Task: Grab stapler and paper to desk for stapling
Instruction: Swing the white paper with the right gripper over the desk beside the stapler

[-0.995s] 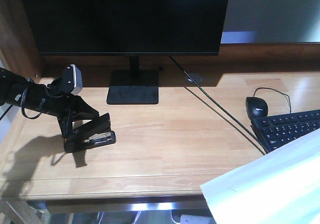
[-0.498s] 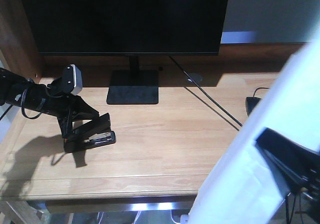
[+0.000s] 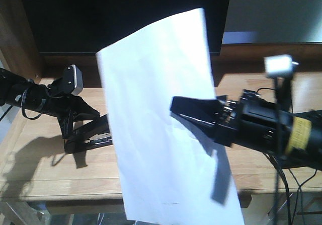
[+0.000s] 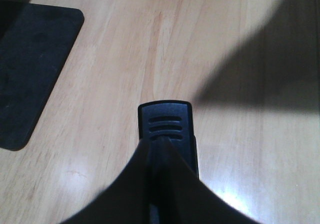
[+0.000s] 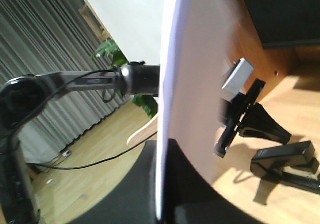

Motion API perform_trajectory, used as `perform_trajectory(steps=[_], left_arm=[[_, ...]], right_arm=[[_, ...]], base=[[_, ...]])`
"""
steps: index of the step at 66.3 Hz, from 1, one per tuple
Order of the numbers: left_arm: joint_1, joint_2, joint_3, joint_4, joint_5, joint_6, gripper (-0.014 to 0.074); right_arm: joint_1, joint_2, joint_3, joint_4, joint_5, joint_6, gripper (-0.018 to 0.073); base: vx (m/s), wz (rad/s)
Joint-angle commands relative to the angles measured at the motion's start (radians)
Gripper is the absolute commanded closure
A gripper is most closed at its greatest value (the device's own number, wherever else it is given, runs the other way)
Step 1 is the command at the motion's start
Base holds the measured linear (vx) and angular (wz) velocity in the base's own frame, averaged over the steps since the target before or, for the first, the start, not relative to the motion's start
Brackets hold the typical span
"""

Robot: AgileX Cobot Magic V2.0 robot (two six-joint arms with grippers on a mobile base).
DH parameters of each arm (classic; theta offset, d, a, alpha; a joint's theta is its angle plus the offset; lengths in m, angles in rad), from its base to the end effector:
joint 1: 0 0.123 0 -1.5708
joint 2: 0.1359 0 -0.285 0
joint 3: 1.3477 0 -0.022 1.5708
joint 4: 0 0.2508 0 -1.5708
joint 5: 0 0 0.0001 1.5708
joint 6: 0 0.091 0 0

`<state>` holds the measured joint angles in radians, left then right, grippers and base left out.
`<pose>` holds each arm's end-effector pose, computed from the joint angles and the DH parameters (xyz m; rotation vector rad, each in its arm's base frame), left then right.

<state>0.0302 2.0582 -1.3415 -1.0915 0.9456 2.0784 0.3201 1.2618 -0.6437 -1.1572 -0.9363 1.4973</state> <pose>0.4068 -0.0533 0.1657 1.4708 1.8126 -0.5379 0.2065 0.1391 0.2938 -0.4902 1.6955 1.3190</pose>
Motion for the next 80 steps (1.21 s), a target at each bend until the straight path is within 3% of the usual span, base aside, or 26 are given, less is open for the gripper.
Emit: perform_trajectory(steps=[1, 7, 14, 31, 41, 72, 80], left_arm=[[-0.005, -0.052, -0.022, -0.056, 0.032, -0.008, 0.0603], [-0.005, -0.052, -0.022, -0.056, 0.032, -0.008, 0.0603], [-0.005, -0.052, -0.022, -0.056, 0.032, -0.008, 0.0603], [-0.005, -0.052, -0.022, -0.056, 0.032, -0.008, 0.0603], [-0.005, -0.052, -0.022, -0.056, 0.032, -0.008, 0.0603], [-0.005, -0.052, -0.022, -0.056, 0.032, -0.008, 0.0603], [-0.005, -0.052, -0.022, -0.056, 0.032, -0.008, 0.0603]], right_arm=[[0.049, 0.072, -0.081, 0.040, -0.022, -0.033, 0.0564], [0.094, 0.150, -0.112, 0.074, 0.059, -0.059, 0.0564], [0.114, 0.235, -0.121, 0.187, 0.178, -0.153, 0.0564], [0.112, 0.444, -0.121, 0.511, 0.397, -0.506, 0.0564], [0.112, 0.546, -0.121, 0.595, 0.404, -0.666, 0.0564], [0.112, 0.568, -0.123, 0.599, 0.205, -0.686, 0.0564], [0.112, 0.587, -0.150, 0.611, 0.207, -0.683, 0.0564]], base=[[0.00, 0.00], [0.00, 0.00], [0.00, 0.00], [0.00, 0.00], [0.00, 0.00], [0.00, 0.00], [0.00, 0.00]])
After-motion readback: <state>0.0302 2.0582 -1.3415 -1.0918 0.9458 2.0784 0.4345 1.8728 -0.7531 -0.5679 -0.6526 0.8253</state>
